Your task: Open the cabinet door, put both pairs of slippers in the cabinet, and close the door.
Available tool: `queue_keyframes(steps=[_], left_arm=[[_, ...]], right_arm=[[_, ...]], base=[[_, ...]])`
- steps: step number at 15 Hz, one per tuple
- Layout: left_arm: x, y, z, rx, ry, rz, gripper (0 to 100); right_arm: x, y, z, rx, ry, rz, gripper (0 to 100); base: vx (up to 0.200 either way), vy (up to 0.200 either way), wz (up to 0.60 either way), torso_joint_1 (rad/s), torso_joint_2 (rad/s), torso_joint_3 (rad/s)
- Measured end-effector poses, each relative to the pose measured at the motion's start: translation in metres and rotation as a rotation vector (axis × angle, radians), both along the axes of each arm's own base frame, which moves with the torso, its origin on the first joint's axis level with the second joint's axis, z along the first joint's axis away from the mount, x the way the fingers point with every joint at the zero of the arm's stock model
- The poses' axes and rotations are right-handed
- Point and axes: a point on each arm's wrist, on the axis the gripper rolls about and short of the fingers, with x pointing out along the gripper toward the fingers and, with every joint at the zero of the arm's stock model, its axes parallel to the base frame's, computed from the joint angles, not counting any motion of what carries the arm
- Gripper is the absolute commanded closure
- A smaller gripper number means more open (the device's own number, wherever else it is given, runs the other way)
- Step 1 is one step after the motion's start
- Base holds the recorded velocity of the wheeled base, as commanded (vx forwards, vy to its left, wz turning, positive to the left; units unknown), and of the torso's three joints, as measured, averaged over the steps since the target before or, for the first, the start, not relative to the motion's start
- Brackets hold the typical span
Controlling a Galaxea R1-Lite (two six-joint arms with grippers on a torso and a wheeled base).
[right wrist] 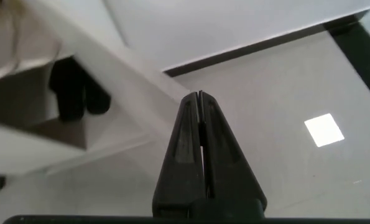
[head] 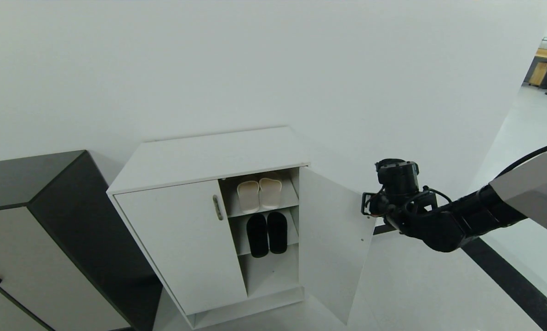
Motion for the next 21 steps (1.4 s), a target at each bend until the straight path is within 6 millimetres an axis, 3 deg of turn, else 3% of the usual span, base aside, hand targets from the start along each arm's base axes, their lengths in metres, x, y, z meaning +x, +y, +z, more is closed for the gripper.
queue_keyframes(steps=[5,10,13,18,21], left_arm=[[0.0,0.0,0.0,-0.001,0.0,0.001,100],[0.0,0.0,0.0,-0.002,0.0,0.001,100],[0.0,0.0,0.0,-0.002,0.0,0.0,100],[0.0,0.0,0.0,-0.003,-0.001,0.001,100],[0.0,0.0,0.0,-0.003,0.0,0.003,100]], right_arm=[[-0.047,0.038,0.006,-0.009,0.017,0.142,100],[-0.084,0.054,0.016,-0.029,-0.016,0.253,100],[-0.092,0.055,0.018,-0.038,-0.046,0.281,100],[-0.096,0.057,0.019,-0.038,-0.049,0.292,100],[-0.097,0.058,0.018,-0.038,-0.05,0.295,100]], base=[[0.0,0.0,0.0,0.0,0.0,0.0],[0.0,0.0,0.0,0.0,0.0,0.0],[0.0,0.0,0.0,0.0,0.0,0.0],[0.0,0.0,0.6,0.0,0.0,0.002],[0.0,0.0,0.0,0.0,0.0,0.0]])
